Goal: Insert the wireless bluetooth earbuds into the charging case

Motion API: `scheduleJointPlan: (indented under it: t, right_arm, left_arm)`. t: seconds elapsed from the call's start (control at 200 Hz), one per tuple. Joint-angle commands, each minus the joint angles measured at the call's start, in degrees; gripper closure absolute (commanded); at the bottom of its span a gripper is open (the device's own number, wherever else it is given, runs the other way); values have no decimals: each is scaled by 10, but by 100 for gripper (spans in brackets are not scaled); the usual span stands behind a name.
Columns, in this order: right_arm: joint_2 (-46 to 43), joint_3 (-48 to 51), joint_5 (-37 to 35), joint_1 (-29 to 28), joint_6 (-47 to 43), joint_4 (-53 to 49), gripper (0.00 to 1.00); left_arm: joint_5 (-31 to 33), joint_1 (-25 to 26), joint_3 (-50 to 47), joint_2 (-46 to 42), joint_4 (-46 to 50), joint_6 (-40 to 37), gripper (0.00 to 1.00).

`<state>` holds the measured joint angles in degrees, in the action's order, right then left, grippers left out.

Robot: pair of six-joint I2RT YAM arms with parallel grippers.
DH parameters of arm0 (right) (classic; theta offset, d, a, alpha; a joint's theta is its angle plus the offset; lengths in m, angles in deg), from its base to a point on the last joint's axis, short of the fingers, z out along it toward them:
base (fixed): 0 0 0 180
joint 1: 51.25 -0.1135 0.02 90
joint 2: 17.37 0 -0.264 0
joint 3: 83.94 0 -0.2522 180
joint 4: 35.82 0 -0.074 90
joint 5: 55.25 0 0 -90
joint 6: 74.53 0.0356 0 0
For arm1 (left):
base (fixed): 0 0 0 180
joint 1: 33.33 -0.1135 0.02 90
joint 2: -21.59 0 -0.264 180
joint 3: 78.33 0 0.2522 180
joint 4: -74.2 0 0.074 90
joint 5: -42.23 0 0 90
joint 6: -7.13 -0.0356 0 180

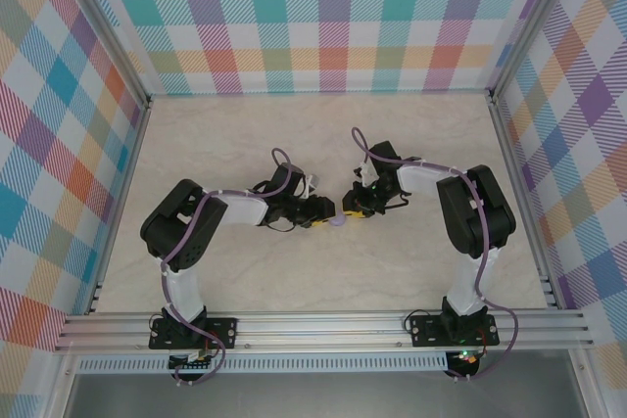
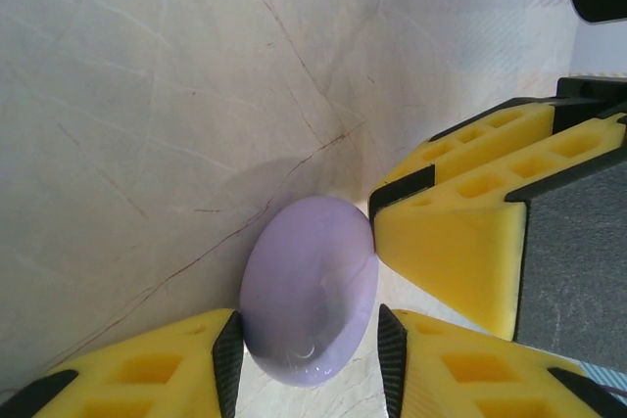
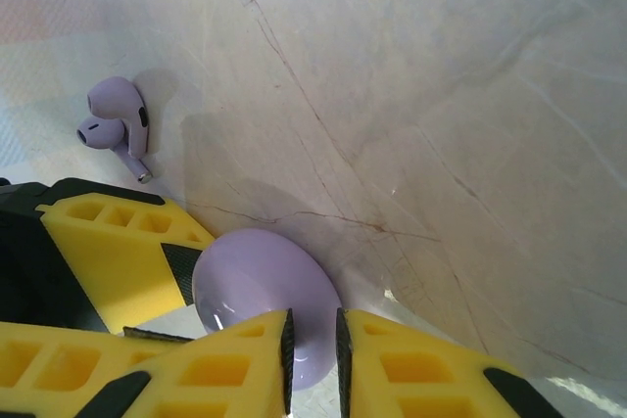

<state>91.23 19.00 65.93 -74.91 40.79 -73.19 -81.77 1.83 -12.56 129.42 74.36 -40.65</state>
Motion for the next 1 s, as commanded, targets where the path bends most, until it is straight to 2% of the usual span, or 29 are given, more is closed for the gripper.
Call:
scheduleJointPlan:
  t: [0.0, 0.325, 0.5, 0.775, 0.995]
  right_arm:
    - [13, -2, 7, -2, 5, -2, 79]
    - [12, 0, 6, -2, 5, -1, 79]
    - [-4, 4, -5, -2, 6, -2, 79]
    - [-110, 15, -33, 6, -18, -12, 68]
    - [-229, 45, -7, 32, -80, 10, 51]
  left_arm:
    - [-13, 12, 6, 25, -16, 13, 58]
    - [-16, 13, 8, 33, -30, 29, 62]
    - [-4, 13, 3, 23, -26, 28, 74]
    - [41, 6, -5, -45, 21, -19, 79]
    - [52, -15, -12, -147, 41, -88, 77]
